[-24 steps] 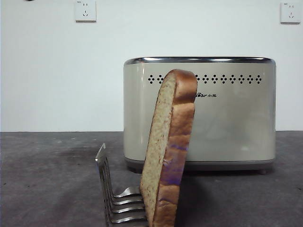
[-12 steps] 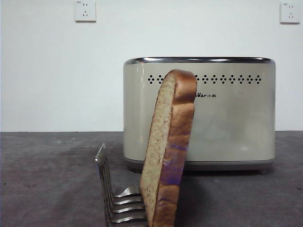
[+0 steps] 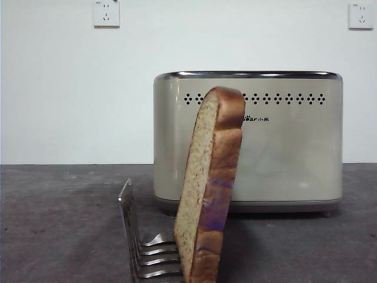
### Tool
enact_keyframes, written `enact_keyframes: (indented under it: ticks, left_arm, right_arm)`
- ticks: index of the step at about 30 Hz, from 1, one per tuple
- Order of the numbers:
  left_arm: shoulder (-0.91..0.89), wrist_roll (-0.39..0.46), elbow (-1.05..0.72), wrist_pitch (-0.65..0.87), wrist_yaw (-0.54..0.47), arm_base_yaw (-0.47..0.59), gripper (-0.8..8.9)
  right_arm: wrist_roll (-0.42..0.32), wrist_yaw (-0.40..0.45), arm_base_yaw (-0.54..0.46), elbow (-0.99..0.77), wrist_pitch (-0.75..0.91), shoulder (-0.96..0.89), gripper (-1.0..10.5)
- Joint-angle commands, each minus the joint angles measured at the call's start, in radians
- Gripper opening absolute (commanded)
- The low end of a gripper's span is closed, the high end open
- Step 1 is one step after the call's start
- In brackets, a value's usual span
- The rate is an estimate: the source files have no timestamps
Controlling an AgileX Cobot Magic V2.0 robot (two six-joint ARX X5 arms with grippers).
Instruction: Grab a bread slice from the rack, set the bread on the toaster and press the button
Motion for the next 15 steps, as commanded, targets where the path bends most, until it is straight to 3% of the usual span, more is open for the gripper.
enact_keyframes:
  ticks: [1,4,11,15]
  left_arm:
    - [0.034,-0.090,-0.003,0.005,-0.064,-0.068,2.95]
    - [0.074,-0.125,-0.003,0.010,-0.076,-0.118,3.01]
    - [0.201,-0.173,-0.003,0.018,-0.119,-0.184,5.04]
    - [0.259,-0.174,-0.002,0.094,-0.171,-0.200,5.03]
  right_arm:
    - [-0.009,-0.002,0.001,-0.002,-0.049,-0.001,0.0]
    - [-0.011,0.008,0.001,-0.002,-0.087,0.000,0.0]
    - [-0.032,0.000,0.001,-0.002,-0.092,-0.001,0.0]
    - [-0.035,0.001,0.001,-0.002,-0.092,-0.001,0.0]
